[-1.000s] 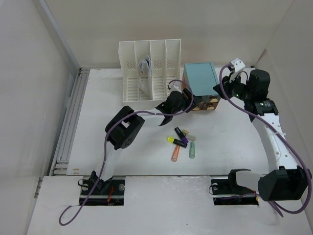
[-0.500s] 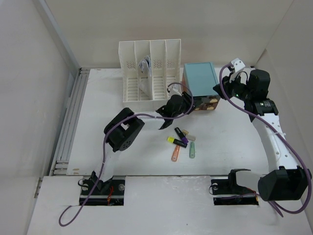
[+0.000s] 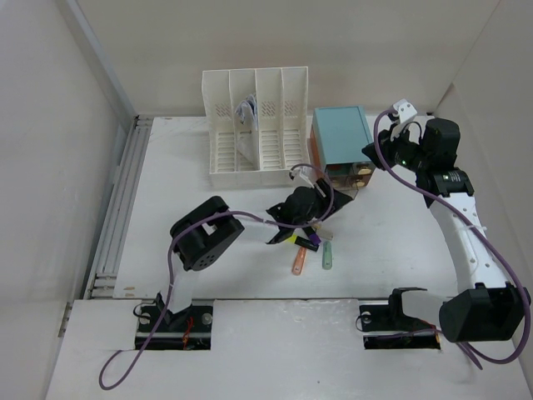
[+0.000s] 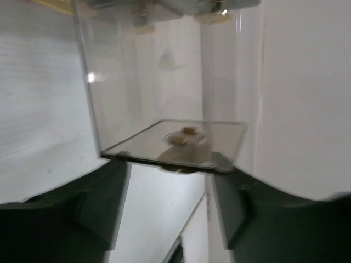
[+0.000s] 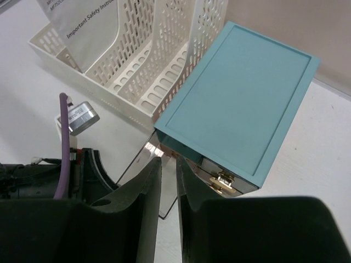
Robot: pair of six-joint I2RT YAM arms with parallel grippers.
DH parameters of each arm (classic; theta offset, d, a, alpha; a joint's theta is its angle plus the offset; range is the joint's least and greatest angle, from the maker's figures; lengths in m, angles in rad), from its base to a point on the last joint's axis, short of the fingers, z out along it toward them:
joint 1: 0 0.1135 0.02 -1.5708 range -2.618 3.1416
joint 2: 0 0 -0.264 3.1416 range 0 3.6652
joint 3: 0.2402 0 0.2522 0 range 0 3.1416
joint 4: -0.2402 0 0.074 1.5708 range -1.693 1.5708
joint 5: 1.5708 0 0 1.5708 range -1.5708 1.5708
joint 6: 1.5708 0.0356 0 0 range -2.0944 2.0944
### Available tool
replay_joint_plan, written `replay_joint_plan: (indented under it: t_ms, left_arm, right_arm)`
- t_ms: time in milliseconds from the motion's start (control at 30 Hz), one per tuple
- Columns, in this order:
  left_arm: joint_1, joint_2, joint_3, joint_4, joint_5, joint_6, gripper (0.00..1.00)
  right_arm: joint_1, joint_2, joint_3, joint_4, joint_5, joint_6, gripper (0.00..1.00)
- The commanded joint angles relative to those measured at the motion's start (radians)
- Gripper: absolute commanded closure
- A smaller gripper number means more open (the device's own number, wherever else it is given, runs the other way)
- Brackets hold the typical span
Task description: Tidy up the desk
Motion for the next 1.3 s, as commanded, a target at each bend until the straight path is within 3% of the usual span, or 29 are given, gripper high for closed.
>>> replay_joint_plan:
  t_ms: [0,33,133,400,500,567,600,700,767,833,900,1000,1033,1100,1133,1233,1267]
  left_arm:
    - [-0.020,-0.048,-0.034,-0.017,0.003,0.031,0.42]
    - [-0.020,-0.057,-0.024,-0.041,-0.009,0.031,0.25]
    - [-0.020,-0.088,-0.024,-0.052,-0.021,0.071,0.13]
    - [-0.060,-0.287,-0.075,-0.077,-0.046,0.143,0.14]
    - [-0.089,-0.367,-0.084,-0.130,-0.046,0.188,0.44]
    - [-0.099,-0.450,-0.095,-0.208,-0.009,0.221,0.77]
    - [-0.099,-0.480,-0.095,-0.239,-0.009,0.249,1.00]
    - [-0.108,-0.634,-0.148,-0.388,-0.026,0.399,1.00]
    - [-0.108,-0.779,-0.162,-0.535,-0.113,0.574,1.00]
    - [-0.108,-0.893,-0.175,-0.656,-0.238,0.652,1.00]
    - [-0.108,-1.086,-0.213,-0.782,-0.452,0.759,0.69]
    - [-0.099,-1.349,-0.271,-0.898,-0.704,0.795,0.14]
    - [-0.099,-1.413,-0.288,-0.920,-0.755,0.795,0.09]
    - [-0.089,-1.577,-0.319,-0.986,-0.828,0.795,0.04]
    - [-0.089,-1.623,-0.319,-1.008,-0.883,0.795,0.04]
    - [-0.089,-1.758,-0.319,-1.090,-0.960,0.757,0.04]
    - [-0.098,-1.781,-0.331,-1.104,-0.972,0.740,0.04]
  right_arm:
    - [-0.006,-0.003,-0.005,0.044,-0.026,-0.006,0.77]
    - [-0.006,-0.003,-0.005,0.044,-0.026,-0.006,0.77]
    - [-0.006,-0.003,-0.005,0.044,-0.026,-0.015,0.77]
    - [-0.006,-0.003,-0.005,0.022,-0.035,-0.035,0.77]
    - [-0.006,-0.023,-0.005,0.013,-0.035,-0.078,0.76]
    - [-0.006,-0.034,-0.005,-0.018,-0.045,-0.153,0.75]
    - [-0.006,-0.048,-0.005,-0.057,-0.065,-0.193,0.73]
    - [-0.006,-0.069,0.004,-0.219,-0.214,-0.435,0.76]
    - [-0.006,-0.069,0.034,-0.351,-0.291,-0.652,0.77]
    - [0.085,-0.080,0.034,-0.457,-0.233,-0.715,0.53]
    - [0.174,-0.100,-0.007,-0.470,-0.105,-0.730,0.29]
    - [0.389,-0.115,-0.071,-0.423,0.041,-0.642,0.22]
    - [0.491,-0.099,-0.082,-0.394,0.157,-0.598,0.25]
    - [0.578,-0.062,-0.094,-0.334,0.245,-0.482,0.38]
    - [0.612,-0.007,-0.094,-0.308,0.322,-0.439,0.57]
    - [0.670,0.140,-0.059,-0.249,0.361,-0.284,0.68]
    - [0.670,0.182,-0.041,-0.249,0.390,-0.258,0.67]
